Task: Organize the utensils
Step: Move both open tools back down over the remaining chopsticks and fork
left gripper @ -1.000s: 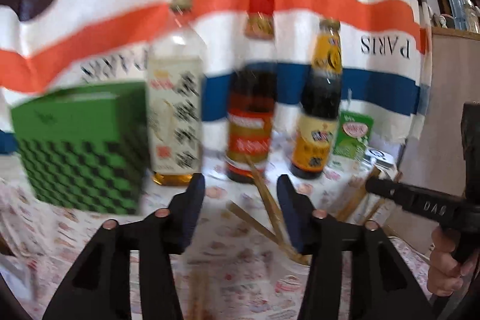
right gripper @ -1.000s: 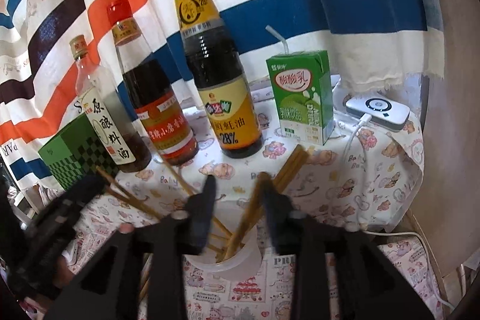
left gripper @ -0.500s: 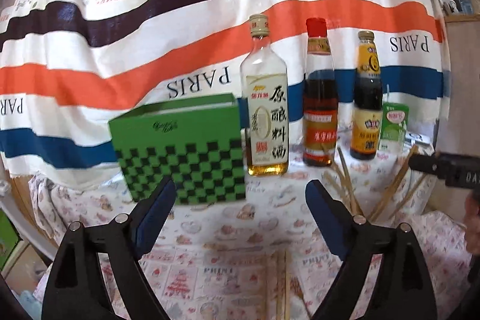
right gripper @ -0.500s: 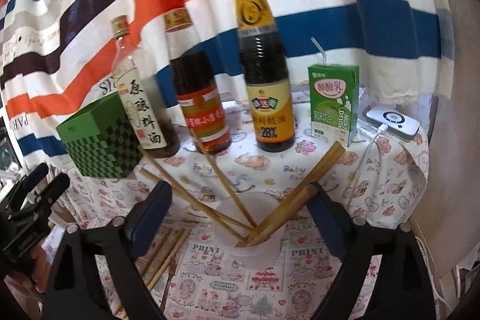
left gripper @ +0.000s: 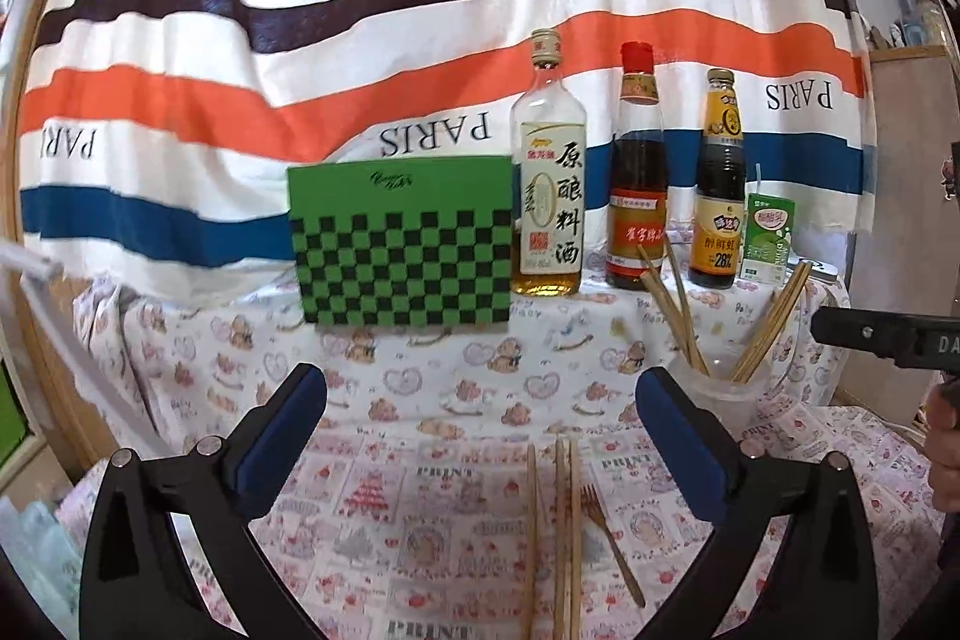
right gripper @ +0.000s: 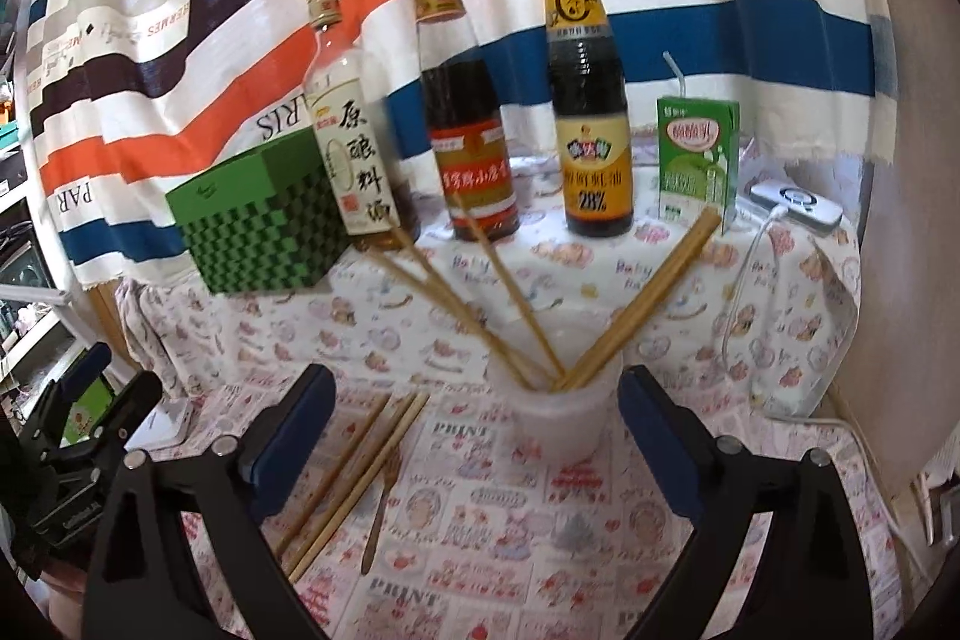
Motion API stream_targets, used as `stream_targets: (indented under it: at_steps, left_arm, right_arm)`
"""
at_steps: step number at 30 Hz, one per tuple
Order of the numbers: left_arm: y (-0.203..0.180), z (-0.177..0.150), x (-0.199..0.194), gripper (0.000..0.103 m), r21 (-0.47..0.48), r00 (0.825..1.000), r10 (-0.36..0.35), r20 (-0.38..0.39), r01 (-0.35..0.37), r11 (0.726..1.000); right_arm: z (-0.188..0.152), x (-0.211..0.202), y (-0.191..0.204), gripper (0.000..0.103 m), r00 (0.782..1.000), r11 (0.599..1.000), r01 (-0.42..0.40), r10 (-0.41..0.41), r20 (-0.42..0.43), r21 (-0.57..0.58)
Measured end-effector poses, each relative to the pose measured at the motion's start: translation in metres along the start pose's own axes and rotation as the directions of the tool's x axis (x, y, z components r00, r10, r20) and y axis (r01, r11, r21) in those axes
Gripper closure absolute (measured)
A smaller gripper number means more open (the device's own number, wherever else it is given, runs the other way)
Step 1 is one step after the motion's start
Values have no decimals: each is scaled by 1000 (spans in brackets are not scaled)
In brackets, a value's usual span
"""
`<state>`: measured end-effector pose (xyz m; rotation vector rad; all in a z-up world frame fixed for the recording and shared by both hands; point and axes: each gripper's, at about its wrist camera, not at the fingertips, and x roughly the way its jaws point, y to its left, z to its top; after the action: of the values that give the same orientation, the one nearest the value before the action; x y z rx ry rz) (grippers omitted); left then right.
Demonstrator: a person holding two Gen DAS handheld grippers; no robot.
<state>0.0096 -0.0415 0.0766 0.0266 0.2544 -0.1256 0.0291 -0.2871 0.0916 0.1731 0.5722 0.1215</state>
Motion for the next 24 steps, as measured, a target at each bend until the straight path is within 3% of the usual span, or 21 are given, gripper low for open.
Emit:
stream_targets:
  at_steps: [12, 20, 24]
  left_arm:
    - [23, -45, 0, 1, -85, 999, 25, -42, -28, 996]
    - [38, -62, 12, 1, -147, 995, 12, -103, -27, 989]
    - [30, -65, 10, 1, -99, 994, 47, -94, -56, 994]
  right_arm:
    - [-36, 9, 9, 7, 1000, 999, -19, 20, -23, 49]
    - [-50, 31, -1, 7, 995, 996, -24, 32, -96, 89]
    - [-56, 33, 0, 7, 994, 997, -10, 19, -109, 79]
